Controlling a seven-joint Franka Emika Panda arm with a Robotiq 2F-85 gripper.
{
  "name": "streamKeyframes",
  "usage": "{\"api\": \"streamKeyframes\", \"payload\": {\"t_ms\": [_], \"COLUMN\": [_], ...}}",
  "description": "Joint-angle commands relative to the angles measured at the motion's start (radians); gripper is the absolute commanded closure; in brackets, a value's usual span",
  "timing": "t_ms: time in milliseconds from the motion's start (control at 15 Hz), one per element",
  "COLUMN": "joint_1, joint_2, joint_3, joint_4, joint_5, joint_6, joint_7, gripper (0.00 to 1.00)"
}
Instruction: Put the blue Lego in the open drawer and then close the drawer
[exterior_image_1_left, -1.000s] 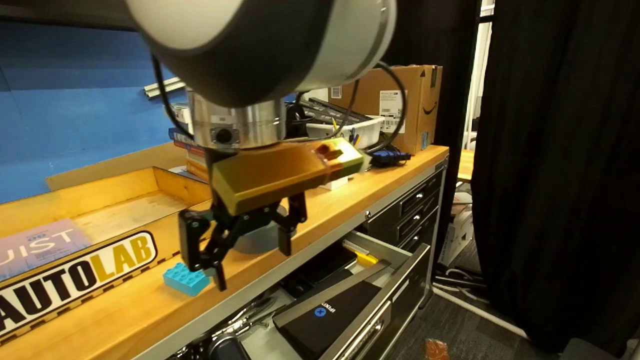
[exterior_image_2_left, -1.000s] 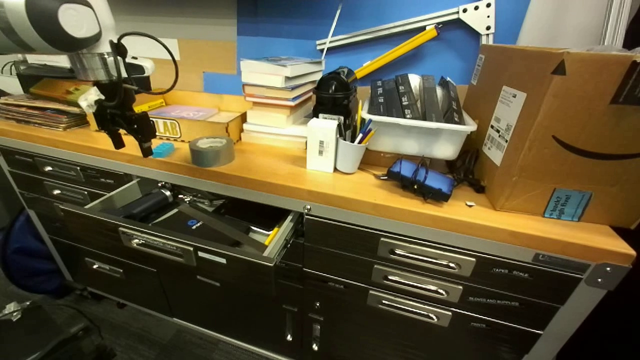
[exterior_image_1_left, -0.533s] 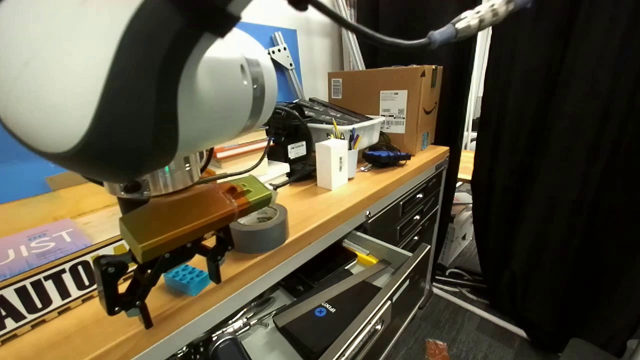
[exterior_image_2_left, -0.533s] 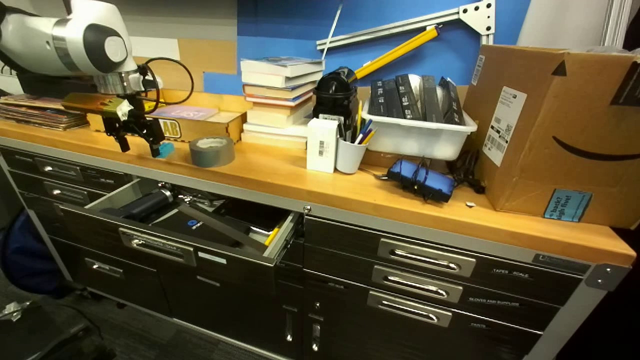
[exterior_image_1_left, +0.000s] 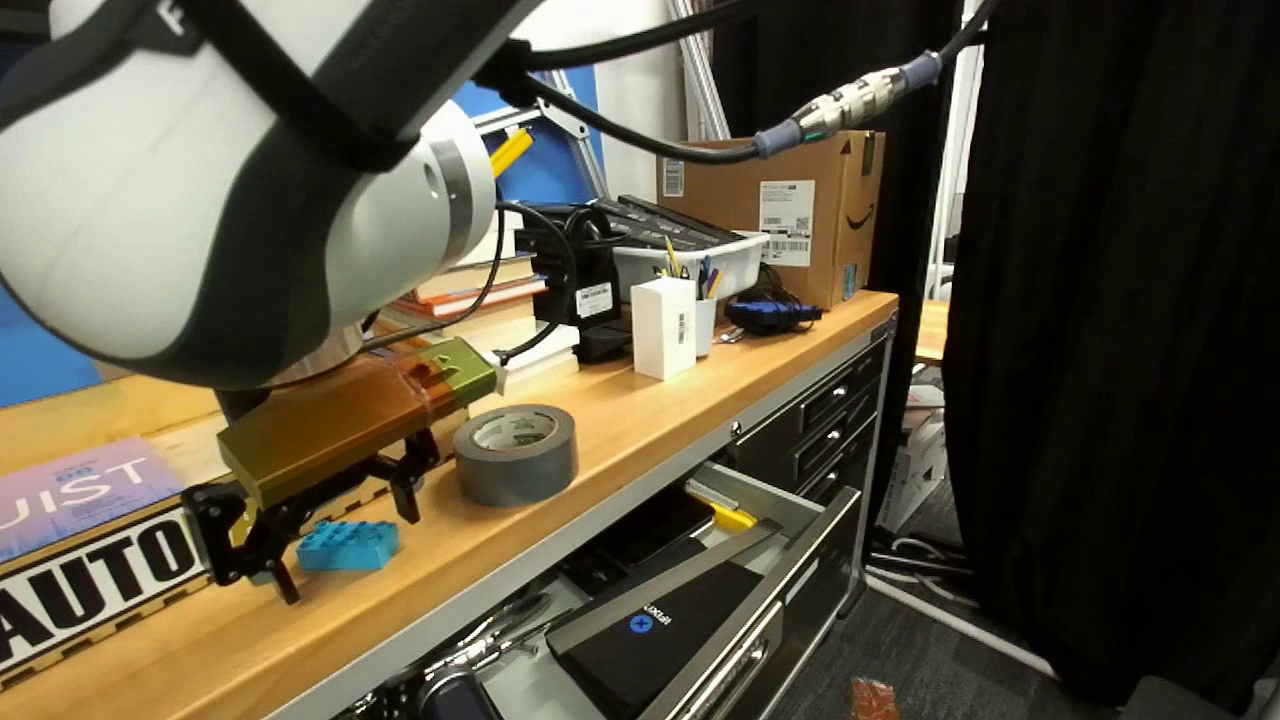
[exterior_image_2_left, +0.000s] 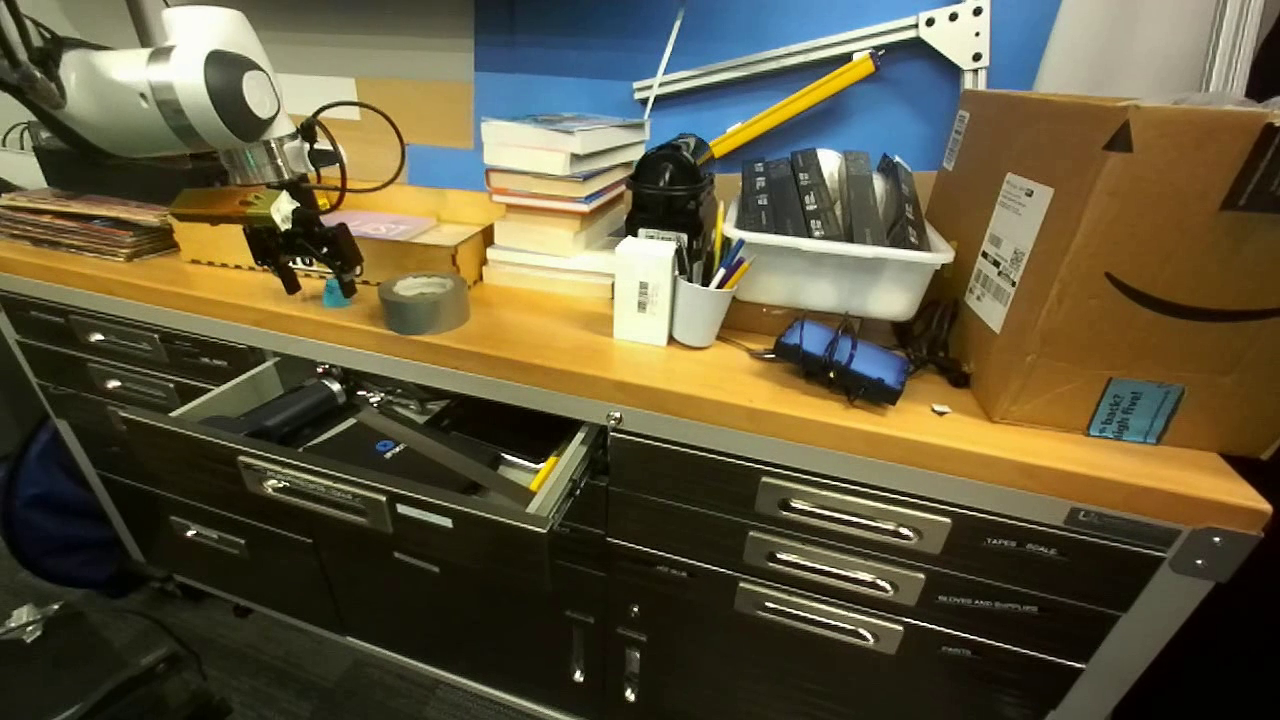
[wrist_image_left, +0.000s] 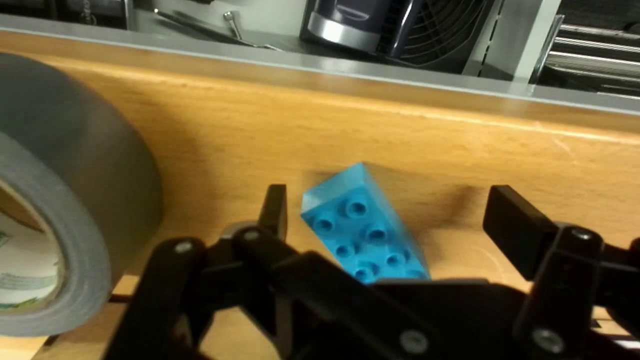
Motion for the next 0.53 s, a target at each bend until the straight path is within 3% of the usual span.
{"api": "streamKeyframes", "payload": {"t_ms": [0, 467], "joint_1": [0.034, 0.026], "joint_2": [0.009, 0.075], "joint_3": [-0.035, -0.036], "joint_4": [0.062, 0.137], "joint_5": [-0.043, -0.017], "joint_6": [-0.034, -0.088], "joint_7": [0.039, -0.011], "gripper": [0.0, 0.0]}}
